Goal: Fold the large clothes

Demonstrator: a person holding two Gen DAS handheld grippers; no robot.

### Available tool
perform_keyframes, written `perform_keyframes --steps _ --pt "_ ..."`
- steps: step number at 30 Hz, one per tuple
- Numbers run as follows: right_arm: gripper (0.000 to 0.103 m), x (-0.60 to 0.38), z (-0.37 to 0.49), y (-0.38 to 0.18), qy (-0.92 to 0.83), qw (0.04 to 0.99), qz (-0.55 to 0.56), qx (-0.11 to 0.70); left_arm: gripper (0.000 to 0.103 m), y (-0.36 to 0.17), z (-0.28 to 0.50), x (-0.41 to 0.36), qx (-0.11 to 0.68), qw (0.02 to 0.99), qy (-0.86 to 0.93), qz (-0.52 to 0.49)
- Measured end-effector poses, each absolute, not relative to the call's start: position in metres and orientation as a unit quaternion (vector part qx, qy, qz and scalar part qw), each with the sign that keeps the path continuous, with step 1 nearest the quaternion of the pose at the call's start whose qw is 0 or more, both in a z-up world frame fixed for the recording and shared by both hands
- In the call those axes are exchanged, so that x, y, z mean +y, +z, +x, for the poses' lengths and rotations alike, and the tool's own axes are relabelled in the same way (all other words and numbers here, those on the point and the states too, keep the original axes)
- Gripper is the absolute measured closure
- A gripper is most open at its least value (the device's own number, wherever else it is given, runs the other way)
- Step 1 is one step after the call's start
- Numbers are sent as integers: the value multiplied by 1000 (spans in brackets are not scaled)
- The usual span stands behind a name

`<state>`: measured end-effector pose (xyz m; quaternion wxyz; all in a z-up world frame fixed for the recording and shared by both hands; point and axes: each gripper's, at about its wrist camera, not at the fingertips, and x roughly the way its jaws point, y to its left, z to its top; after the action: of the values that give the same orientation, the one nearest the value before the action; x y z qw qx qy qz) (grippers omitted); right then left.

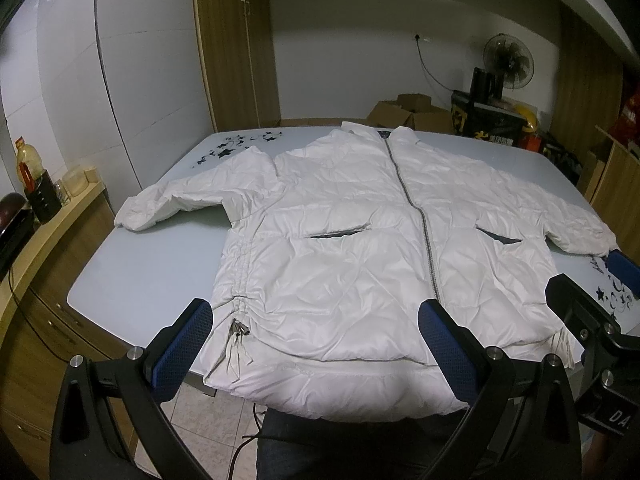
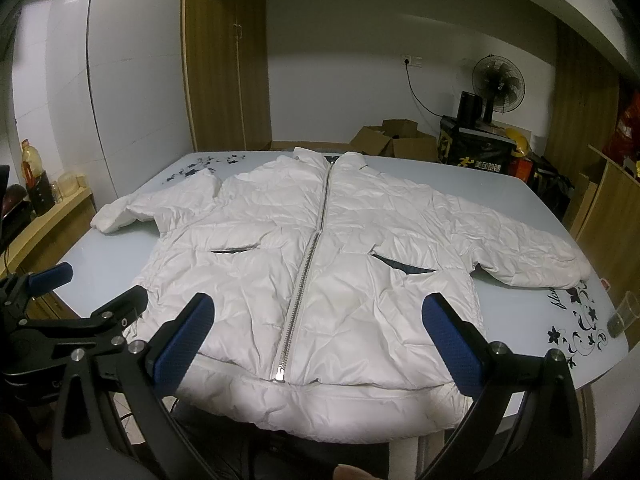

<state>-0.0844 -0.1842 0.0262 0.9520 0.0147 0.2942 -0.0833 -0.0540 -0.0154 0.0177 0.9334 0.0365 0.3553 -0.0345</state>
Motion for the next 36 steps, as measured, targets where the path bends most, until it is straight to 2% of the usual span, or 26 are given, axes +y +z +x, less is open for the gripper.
perform_keyframes --steps 4,6,8,9,12,13,15,18,23,31,36 --pt "0 -184 -84 26 -84 952 14 295 0 17 -54 -15 357 933 -37 33" --pt "0 -184 -84 26 -86 952 12 293 0 16 -46 0 370 926 -70 -18" --pt "0 -184 -85 25 -86 952 11 294 0 12 -28 27 397 902 -131 -105" --pt "0 -184 -85 24 -86 952 12 295 0 7 -9 62 409 872 -180 -201" --pt "0 -186 -86 17 -86 949 12 302 0 -24 32 152 405 796 -200 -403" --pt "0 -187 -85 13 -86 948 11 307 0 -34 43 172 417 782 -179 -427" --pt "0 -189 -77 3 -86 944 11 318 0 -54 72 216 442 772 -126 -439" --pt "0 -189 -67 -12 -97 941 0 324 0 -88 114 271 430 757 -73 -486" --pt "0 -174 -53 -27 -86 941 -44 323 0 -133 166 308 436 709 -58 -551" --pt "0 -183 -37 -37 -91 939 -57 326 0 -161 228 337 393 721 -45 -568" --pt "0 -192 -21 -45 -103 933 -53 342 1 -153 245 357 384 728 -22 -567"
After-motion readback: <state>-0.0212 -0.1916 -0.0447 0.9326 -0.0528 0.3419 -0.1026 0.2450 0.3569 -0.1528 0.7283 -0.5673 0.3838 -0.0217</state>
